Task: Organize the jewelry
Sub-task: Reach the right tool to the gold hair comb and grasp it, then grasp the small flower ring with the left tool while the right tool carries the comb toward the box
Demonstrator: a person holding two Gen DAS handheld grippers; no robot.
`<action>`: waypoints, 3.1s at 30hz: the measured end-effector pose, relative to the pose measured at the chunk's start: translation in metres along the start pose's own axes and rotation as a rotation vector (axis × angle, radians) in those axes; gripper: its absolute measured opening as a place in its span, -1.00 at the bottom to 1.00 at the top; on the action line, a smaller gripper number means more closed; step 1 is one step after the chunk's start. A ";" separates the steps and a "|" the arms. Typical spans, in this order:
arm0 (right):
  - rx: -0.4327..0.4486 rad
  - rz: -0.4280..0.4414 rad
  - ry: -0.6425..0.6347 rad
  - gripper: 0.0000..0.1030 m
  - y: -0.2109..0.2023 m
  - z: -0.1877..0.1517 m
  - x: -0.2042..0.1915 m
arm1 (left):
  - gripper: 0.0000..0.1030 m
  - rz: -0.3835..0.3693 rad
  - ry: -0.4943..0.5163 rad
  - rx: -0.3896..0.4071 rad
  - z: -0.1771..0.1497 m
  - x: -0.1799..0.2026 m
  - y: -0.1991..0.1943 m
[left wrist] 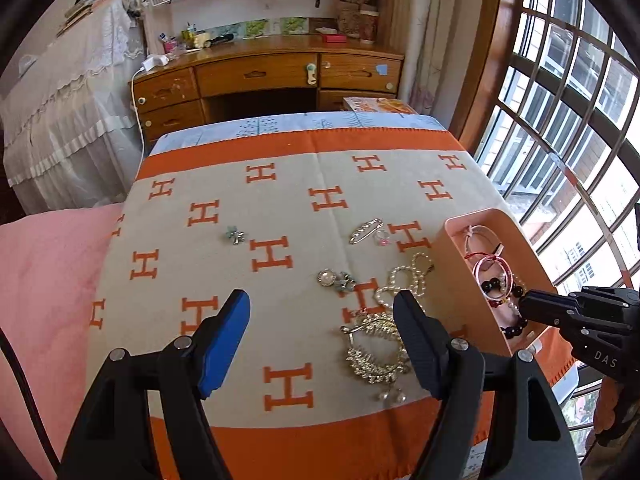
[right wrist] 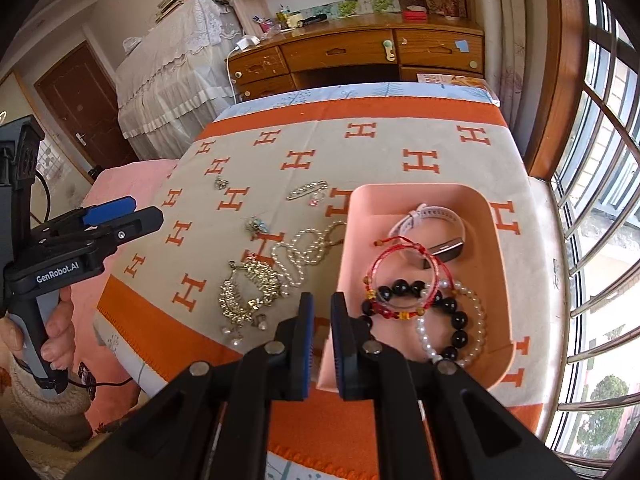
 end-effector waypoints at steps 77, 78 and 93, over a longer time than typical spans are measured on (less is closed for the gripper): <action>-0.003 -0.100 0.216 -0.85 -0.005 0.023 0.007 | 0.27 -0.148 0.429 -0.121 0.032 0.010 0.068; 0.007 -0.104 0.230 -0.85 -0.007 0.024 0.013 | 0.21 -0.151 0.486 -0.117 0.031 0.013 0.069; 0.023 -0.102 0.349 -0.85 0.000 0.022 0.065 | -0.60 -0.224 0.893 -0.289 0.001 0.028 0.128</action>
Point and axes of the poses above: each gripper's, at about its wrist camera, not at the fingertips, and y roughly the way its jaws point, x to its right, z to its top, the point moved 1 cm from there along y, roughly the way its jaws point, and after that the axes turned 8 degrees about -z, right-handed, at the moved point
